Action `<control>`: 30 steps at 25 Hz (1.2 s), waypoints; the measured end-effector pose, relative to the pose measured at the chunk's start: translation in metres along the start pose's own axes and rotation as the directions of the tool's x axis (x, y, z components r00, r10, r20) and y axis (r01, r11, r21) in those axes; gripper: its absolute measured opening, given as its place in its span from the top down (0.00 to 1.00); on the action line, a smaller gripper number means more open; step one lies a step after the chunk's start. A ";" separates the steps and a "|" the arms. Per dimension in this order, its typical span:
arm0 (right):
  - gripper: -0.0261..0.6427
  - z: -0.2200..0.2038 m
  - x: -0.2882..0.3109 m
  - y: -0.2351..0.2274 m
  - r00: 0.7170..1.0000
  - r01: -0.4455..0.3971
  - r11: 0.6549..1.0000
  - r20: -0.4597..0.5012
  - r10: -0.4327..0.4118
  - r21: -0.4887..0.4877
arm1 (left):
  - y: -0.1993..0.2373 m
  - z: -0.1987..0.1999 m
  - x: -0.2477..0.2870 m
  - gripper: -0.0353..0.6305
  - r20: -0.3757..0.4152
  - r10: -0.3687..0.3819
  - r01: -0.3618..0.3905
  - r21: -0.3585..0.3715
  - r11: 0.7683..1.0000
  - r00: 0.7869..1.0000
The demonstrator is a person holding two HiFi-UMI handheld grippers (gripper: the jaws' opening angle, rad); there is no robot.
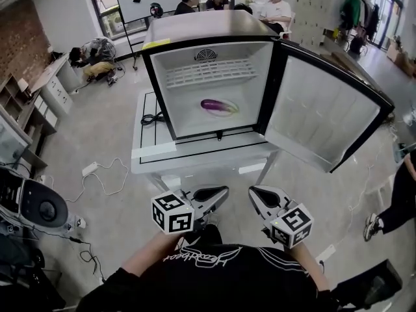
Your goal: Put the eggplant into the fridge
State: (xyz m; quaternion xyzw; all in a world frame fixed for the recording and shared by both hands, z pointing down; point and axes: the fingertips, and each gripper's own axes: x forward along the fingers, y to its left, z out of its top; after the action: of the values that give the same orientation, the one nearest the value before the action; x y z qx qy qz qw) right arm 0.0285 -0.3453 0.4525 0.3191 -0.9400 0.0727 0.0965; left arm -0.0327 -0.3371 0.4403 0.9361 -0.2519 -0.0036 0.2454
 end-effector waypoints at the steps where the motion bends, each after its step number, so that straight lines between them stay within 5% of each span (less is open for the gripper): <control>1: 0.95 -0.001 -0.005 0.006 1.000 -0.004 1.000 0.003 0.004 0.002 | -0.008 -0.003 -0.002 0.93 0.000 -0.004 0.004 0.005 1.000 1.000; 15: 0.95 0.001 -0.038 0.059 0.998 -0.056 0.998 0.039 0.056 -0.001 | -0.073 -0.015 -0.037 0.93 0.062 -0.011 0.007 0.056 0.998 0.998; 23: 0.95 0.006 -0.044 0.070 0.992 -0.114 0.989 0.067 0.108 0.091 | -0.082 -0.012 -0.046 0.93 0.098 0.012 -0.018 0.057 0.998 0.995; 30: 0.95 0.008 -0.042 0.068 0.991 -0.120 0.990 0.067 0.115 0.077 | -0.082 -0.010 -0.044 0.93 0.113 -0.007 0.003 0.037 0.999 0.994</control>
State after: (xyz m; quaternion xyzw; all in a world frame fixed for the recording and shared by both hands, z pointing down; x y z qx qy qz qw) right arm 0.0183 -0.2684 0.4301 0.2686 -0.9561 0.1061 0.0500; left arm -0.0314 -0.2498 0.4058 0.9394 -0.2630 -0.0524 0.2134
